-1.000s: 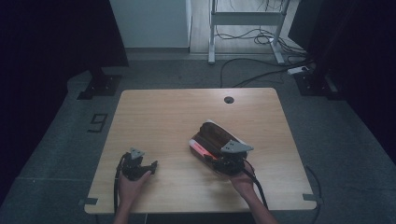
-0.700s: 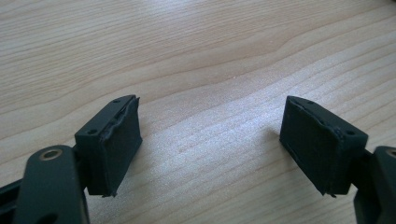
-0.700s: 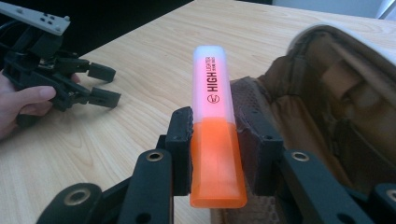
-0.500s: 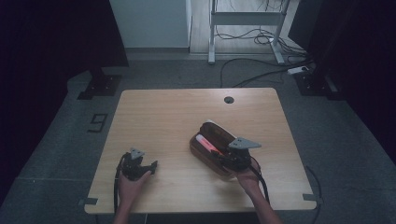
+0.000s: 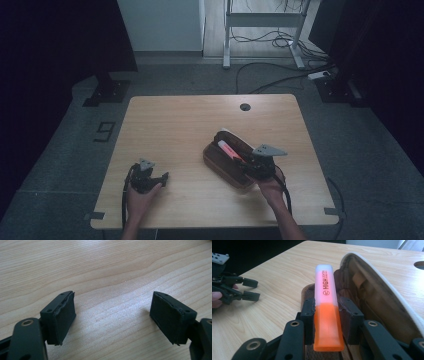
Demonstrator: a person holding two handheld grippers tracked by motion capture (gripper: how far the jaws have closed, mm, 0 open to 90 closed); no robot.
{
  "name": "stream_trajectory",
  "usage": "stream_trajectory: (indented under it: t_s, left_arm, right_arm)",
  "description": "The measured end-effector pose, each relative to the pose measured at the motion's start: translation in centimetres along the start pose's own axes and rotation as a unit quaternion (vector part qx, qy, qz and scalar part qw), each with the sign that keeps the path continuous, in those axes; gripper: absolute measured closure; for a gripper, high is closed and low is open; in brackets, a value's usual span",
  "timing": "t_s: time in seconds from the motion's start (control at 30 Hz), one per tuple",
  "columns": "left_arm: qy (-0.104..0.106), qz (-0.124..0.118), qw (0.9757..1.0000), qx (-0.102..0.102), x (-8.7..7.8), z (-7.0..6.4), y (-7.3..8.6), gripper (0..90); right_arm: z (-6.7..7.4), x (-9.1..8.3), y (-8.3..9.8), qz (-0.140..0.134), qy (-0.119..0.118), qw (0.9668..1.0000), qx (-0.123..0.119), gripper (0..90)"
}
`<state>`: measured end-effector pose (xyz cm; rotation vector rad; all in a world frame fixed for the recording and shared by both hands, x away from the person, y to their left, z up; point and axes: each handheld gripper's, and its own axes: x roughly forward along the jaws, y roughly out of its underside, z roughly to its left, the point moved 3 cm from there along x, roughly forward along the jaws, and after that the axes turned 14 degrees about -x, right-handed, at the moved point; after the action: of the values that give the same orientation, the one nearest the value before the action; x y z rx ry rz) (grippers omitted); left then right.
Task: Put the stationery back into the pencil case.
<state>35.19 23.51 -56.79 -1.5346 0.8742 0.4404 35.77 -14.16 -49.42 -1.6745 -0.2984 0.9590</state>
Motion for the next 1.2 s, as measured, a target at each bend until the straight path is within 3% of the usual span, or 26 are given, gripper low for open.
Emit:
stream_trajectory:
  t_s: [0.47,1.2]
  left_arm:
    - [0.0,0.0,1.0,0.0,0.0,0.0,0.0,20.2]
    - [0.0,0.0,1.0,0.0,0.0,0.0,0.0,20.2]
  right_arm:
    - [-1.3,-0.6,0.3,-0.002,0.016,0.9999,0.007,65.9]
    - [-1.8,0.2,1.2,0.02,0.024,0.9995,-0.01,65.7]
